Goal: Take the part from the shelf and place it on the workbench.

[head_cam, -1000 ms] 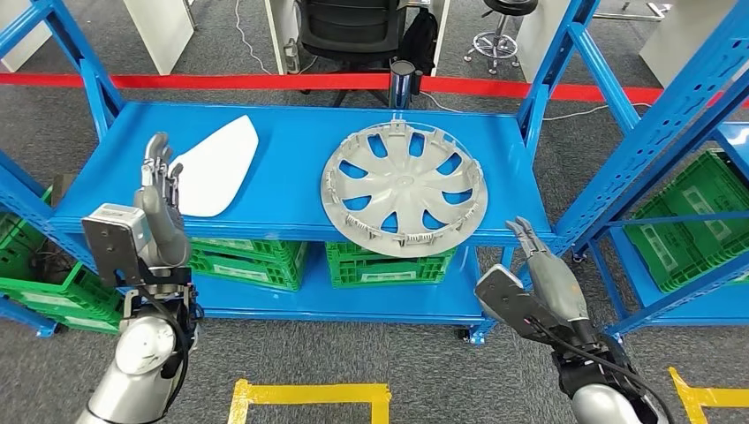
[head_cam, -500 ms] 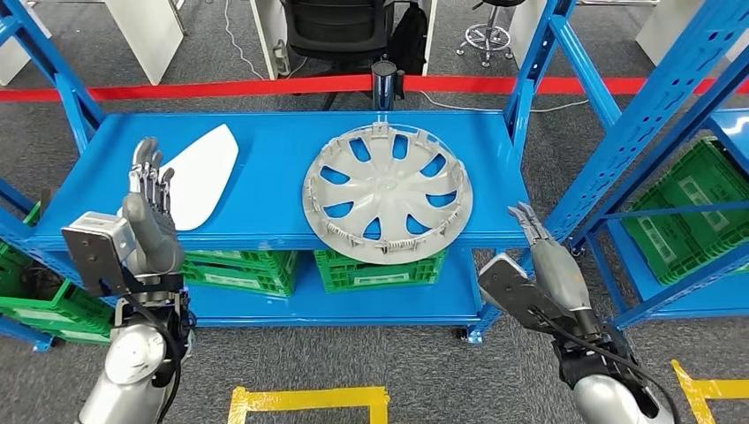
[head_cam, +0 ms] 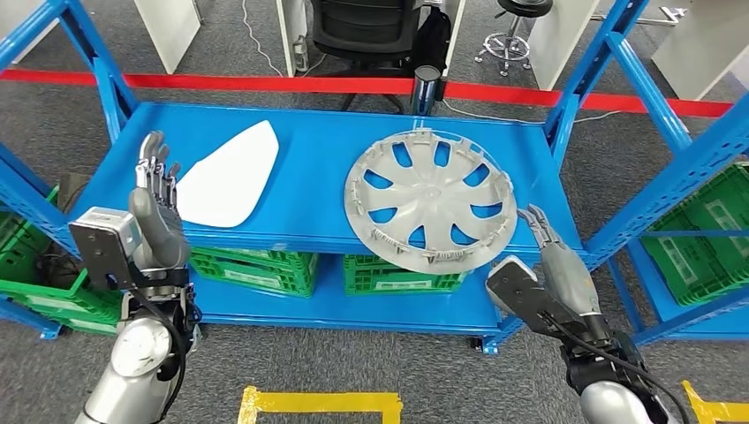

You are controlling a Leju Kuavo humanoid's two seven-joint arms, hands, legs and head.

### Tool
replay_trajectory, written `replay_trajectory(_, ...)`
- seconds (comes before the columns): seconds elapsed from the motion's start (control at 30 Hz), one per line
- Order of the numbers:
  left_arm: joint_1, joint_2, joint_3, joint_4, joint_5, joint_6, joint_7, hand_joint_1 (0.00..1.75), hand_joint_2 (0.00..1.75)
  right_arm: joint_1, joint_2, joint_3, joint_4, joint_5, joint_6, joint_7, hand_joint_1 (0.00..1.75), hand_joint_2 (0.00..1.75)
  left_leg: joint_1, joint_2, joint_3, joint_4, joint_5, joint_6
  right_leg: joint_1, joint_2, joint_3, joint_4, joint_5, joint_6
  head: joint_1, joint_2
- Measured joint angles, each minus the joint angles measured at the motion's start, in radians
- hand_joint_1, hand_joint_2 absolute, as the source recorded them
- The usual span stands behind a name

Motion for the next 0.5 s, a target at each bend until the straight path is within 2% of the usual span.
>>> replay_trajectory(0.03, 0.0, 0.0, 0.0, 0.0, 0.0, 0.0, 0.0, 0.0, 0.0, 0.0, 0.0, 0.0, 0.0, 0.0, 0.0, 0.0, 0.0, 1.75, -0.006, -0.001, 0.004, 0.0, -0.002, 0.003, 0.008, 0.0, 0.01, -0.035, 0.033, -0.013, 0.004, 0.0)
replay_trajectory(0.07, -0.001, 0.0, 0.0, -0.001, 0.0, 0.0, 0.0, 0.0, 0.0, 0.0, 0.0, -0.001, 0.001, 0.0, 0.0, 0.0, 0.0, 1.75, -0.012, -0.003, 0.008, -0.001, -0.004, 0.007, 0.018, 0.001, 0.035, -0.099, 0.072, -0.031, 0.007, 0.0)
replay_trajectory(0.1, -0.001, 0.0, 0.0, -0.001, 0.0, -0.001, 0.0, 0.0, 0.0, -0.002, 0.0, -0.002, 0.001, 0.0, 0.0, 0.0, 0.0, 1.75, -0.017, -0.003, 0.012, -0.003, -0.006, 0.009, 0.027, 0.001, 0.064, -0.164, 0.1, -0.052, 0.007, 0.0)
replay_trajectory(0.13, -0.002, 0.0, 0.0, -0.002, 0.001, -0.001, 0.0, 0.0, 0.0, -0.003, 0.0, -0.003, 0.001, 0.0, 0.0, 0.0, 0.0, 1.75, -0.019, -0.003, 0.014, -0.006, -0.006, 0.01, 0.035, 0.0, 0.093, -0.219, 0.118, -0.071, 0.004, 0.0)
replay_trajectory(0.17, -0.001, 0.0, 0.0, -0.003, 0.001, -0.001, 0.0, 0.0, 0.0, -0.006, 0.0, -0.004, 0.0, 0.0, 0.0, -0.001, 0.0, 1.75, -0.018, -0.003, 0.013, -0.008, -0.006, 0.01, 0.042, -0.001, 0.111, -0.254, 0.121, -0.086, 0.003, 0.0)
replay_trajectory(0.2, -0.001, 0.0, 0.0, -0.003, 0.001, -0.001, 0.0, 0.0, 0.0, -0.007, 0.0, -0.005, 0.0, -0.001, 0.0, -0.001, 0.0, 1.75, -0.015, -0.002, 0.011, -0.01, -0.005, 0.007, 0.047, -0.001, 0.121, -0.267, 0.117, -0.096, 0.001, 0.0)
replay_trajectory(0.23, -0.001, 0.0, 0.0, -0.003, 0.001, -0.001, 0.0, 0.0, 0.0, -0.008, -0.001, -0.005, 0.0, -0.001, 0.0, -0.002, 0.0, 1.75, -0.013, -0.001, 0.01, -0.013, -0.004, 0.005, 0.051, 0.0, 0.126, -0.277, 0.118, -0.1, 0.003, 0.0)
replay_trajectory(0.27, 0.0, 0.0, 0.0, -0.004, 0.001, -0.001, 0.0, 0.0, 0.0, -0.008, -0.001, -0.006, -0.001, -0.001, -0.001, -0.002, 0.0, 1.75, -0.013, -0.001, 0.007, -0.013, -0.005, 0.002, 0.049, 0.0, 0.134, -0.291, 0.121, -0.101, 0.006, 0.0)
replay_trajectory(0.33, -0.001, 0.0, 0.0, -0.006, 0.001, -0.002, -0.001, 0.0, 0.0, -0.007, 0.0, -0.007, -0.001, -0.001, -0.001, -0.002, 0.0, 1.75, -0.016, 0.002, -0.005, 0.009, -0.018, -0.006, 0.04, -0.003, 0.157, -0.323, 0.129, -0.094, 0.004, 0.0)
replay_trajectory(0.37, -0.003, 0.001, 0.0, -0.007, 0.001, -0.002, -0.001, 0.0, 0.0, -0.008, 0.001, -0.007, -0.001, -0.002, -0.001, -0.002, 0.0, 1.75, -0.016, 0.004, -0.026, 0.047, -0.036, -0.012, 0.033, -0.005, 0.169, -0.338, 0.132, -0.089, 0.001, 0.0)
replay_trajectory(0.43, -0.002, 0.003, 0.0, -0.007, 0.002, -0.002, -0.001, 0.0, 0.0, -0.008, 0.002, -0.006, 0.0, -0.002, 0.0, -0.002, 0.0, 1.75, -0.006, 0.006, -0.089, 0.158, -0.074, -0.025, 0.027, -0.007, 0.176, -0.343, 0.129, -0.081, -0.009, 0.0)
replay_trajectory(0.47, -0.001, 0.004, 0.0, -0.007, 0.002, -0.002, -0.001, 0.0, 0.0, -0.007, 0.003, -0.005, 0.001, -0.002, 0.0, -0.002, 0.0, 1.75, 0.0, 0.008, -0.12, 0.203, -0.081, -0.032, 0.023, -0.007, 0.177, -0.341, 0.125, -0.076, -0.013, 0.0)
replay_trajectory(0.5, 0.001, 0.005, 0.0, -0.006, 0.003, -0.002, -0.001, 0.0, 0.0, -0.006, 0.003, -0.004, 0.002, -0.002, 0.0, -0.002, 0.0, 1.75, 0.006, 0.01, -0.135, 0.216, -0.072, -0.038, 0.018, -0.007, 0.177, -0.337, 0.121, -0.069, -0.016, 0.0)
